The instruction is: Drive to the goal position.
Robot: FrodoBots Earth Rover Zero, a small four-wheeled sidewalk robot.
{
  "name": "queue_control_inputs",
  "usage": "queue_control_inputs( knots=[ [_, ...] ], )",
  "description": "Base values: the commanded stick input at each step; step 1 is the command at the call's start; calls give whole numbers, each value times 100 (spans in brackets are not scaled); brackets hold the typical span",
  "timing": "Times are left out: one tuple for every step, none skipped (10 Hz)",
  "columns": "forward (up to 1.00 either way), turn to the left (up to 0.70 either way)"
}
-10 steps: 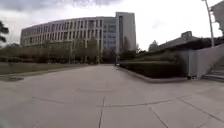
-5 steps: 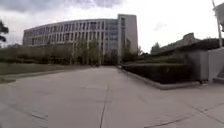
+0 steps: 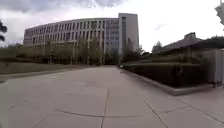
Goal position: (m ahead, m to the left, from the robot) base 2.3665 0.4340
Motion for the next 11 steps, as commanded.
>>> queue_control_inputs(
  knots=[
    [100, 0],
    [100, 0],
    [100, 0],
    [100, 0],
    [100, 0],
    [100, 0],
    [100, 0],
    [100, -15],
    [100, -27],
    [100, -27],
    [100, -27]
  ],
)
